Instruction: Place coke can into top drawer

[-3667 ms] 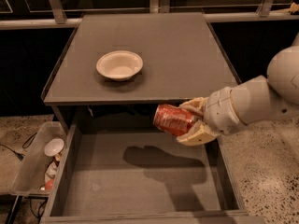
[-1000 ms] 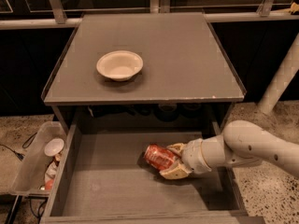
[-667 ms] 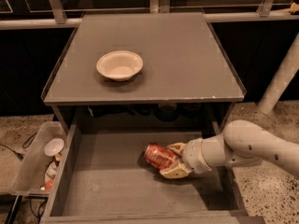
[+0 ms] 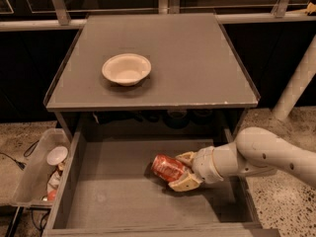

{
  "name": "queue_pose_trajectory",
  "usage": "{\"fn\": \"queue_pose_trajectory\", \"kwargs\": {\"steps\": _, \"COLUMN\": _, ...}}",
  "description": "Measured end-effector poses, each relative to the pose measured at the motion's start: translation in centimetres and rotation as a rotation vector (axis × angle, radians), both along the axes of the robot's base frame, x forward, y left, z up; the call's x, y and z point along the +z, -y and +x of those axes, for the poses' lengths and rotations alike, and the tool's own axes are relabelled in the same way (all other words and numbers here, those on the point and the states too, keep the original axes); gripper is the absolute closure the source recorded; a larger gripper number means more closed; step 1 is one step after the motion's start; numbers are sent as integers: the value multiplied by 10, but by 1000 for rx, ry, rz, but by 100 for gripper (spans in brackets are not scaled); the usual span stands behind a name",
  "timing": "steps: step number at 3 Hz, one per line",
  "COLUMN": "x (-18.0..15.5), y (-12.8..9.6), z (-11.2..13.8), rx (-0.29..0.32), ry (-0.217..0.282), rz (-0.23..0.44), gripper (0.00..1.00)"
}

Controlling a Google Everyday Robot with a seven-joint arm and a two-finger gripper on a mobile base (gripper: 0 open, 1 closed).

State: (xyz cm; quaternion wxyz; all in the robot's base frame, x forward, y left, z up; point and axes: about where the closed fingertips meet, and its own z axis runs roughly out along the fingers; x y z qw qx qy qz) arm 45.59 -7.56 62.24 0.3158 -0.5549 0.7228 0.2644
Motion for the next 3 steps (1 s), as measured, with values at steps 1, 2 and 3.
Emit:
{"fn": "queue_pose_trajectory", "kwargs": {"steps": 1, "x": 0, "y": 0, "z": 0, "rx": 0, "ry": 0, "rz": 0, "gripper": 13}}
{"fn": "queue_pose_trajectory", "kwargs": {"steps": 2, "x": 0, "y": 0, "z": 0, "rx": 0, "ry": 0, "rz": 0, "gripper": 0}}
{"fn": "queue_pose_trajectory", "kwargs": {"steps": 3, "x": 0, "y": 0, "z": 0, "rx": 0, "ry": 0, "rz": 0, "gripper": 0}}
